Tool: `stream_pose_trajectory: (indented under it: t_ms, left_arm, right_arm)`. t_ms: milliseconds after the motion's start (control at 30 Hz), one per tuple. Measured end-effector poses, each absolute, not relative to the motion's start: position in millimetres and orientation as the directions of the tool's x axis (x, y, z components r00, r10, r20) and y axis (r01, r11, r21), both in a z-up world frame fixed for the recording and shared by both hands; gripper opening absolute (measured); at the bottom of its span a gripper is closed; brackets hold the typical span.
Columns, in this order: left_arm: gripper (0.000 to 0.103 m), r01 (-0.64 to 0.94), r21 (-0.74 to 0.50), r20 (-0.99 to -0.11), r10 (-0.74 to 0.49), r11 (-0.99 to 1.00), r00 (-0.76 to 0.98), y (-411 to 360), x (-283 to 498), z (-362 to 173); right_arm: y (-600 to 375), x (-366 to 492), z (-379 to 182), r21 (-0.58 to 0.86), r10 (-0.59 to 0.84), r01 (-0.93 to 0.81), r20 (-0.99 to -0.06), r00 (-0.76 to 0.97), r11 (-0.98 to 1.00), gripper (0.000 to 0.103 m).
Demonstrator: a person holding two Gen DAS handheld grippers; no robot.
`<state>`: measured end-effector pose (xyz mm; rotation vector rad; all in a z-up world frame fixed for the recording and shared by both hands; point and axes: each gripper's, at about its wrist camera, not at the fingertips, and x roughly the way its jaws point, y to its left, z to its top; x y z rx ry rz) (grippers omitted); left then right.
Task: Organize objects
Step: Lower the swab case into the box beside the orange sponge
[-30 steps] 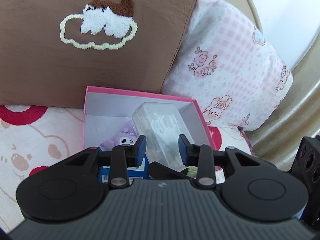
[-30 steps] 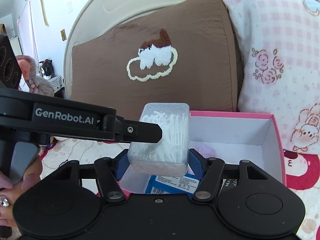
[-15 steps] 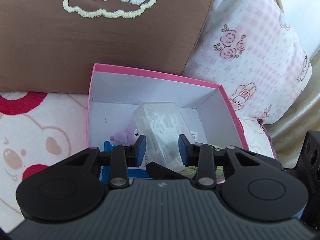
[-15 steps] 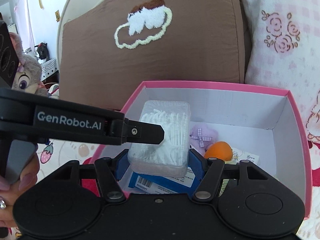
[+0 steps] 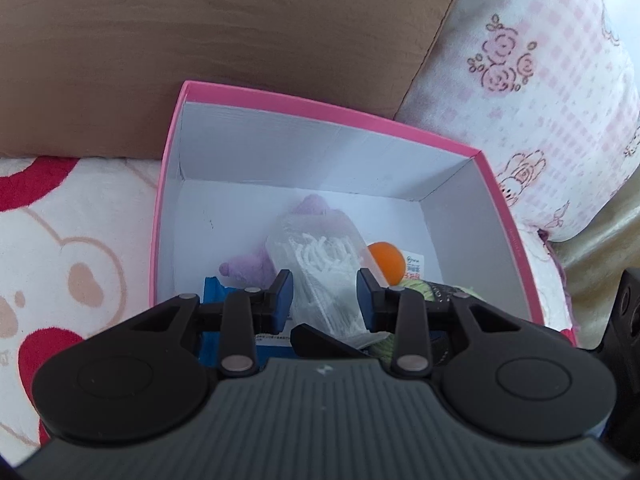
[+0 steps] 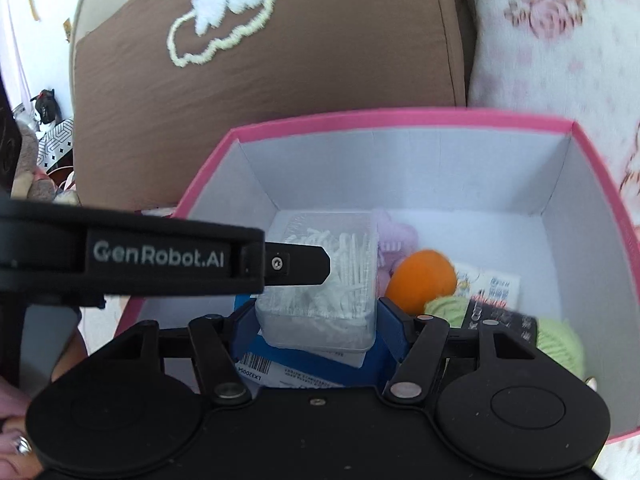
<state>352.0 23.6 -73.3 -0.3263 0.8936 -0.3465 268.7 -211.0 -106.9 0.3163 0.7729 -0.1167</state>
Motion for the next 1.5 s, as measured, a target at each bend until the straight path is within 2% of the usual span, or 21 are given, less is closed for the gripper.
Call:
stream_pose_trajectory:
  t_ms: [267, 367, 600, 767, 833, 1000, 1167, 1500]
  left_arm:
    - [0.028, 0.174, -0.345, -0.700, -0.376, 0.922, 0.607, 15, 350, -80]
    - [0.027, 0.166, -0.336, -0.699, -0.364, 0.927, 0.616, 12, 348, -78]
    - [0.027, 0.154, -0.336, -0.690, -0.355, 0.929, 0.631, 9, 345, -74]
    - [0.027, 0.153, -0.333, -0.680, -0.350, 0.930, 0.644, 8, 345, -76]
    - [0.027, 0.152, -0.335, -0.680, -0.351, 0.930, 0.644, 8, 346, -77]
    - [0.027, 0.155, -0.343, -0.673, -0.358, 0.926, 0.648, 8, 347, -79]
    - [0.027, 0.151, -0.331, -0.667, -0.344, 0.931, 0.660, 8, 347, -82]
    - [0.027, 0.149, -0.375, -0.667, -0.378, 0.915, 0.642, 14, 348, -84]
  right_arm:
    - [-214, 268, -113, 0.247, 0.032, 0.203, -0.705, 0.708, 0.947, 0.070]
    - [-215, 265, -111, 0.233, 0.030, 0.189, -0.701, 0.712, 0.954, 0.077]
    - [-221, 264, -111, 0.204, 0.050, 0.165, -0.762, 0.646, 0.965, 0.077]
    - [-222, 263, -112, 0.254, 0.114, 0.129, -0.757, 0.643, 0.959, 0.076]
    - [-219, 263, -112, 0.249, 0.120, 0.113, -0.759, 0.640, 0.962, 0.074]
    - [-223, 264, -118, 0.265, 0.112, 0.151, -0.765, 0.634, 0.952, 0.052]
    - [-227, 265, -128, 0.297, 0.103, 0.207, -0.766, 0.634, 0.932, 0.037]
    - [-217, 265, -122, 0.198, -0.056, 0.278, -0.714, 0.698, 0.940, 0.030]
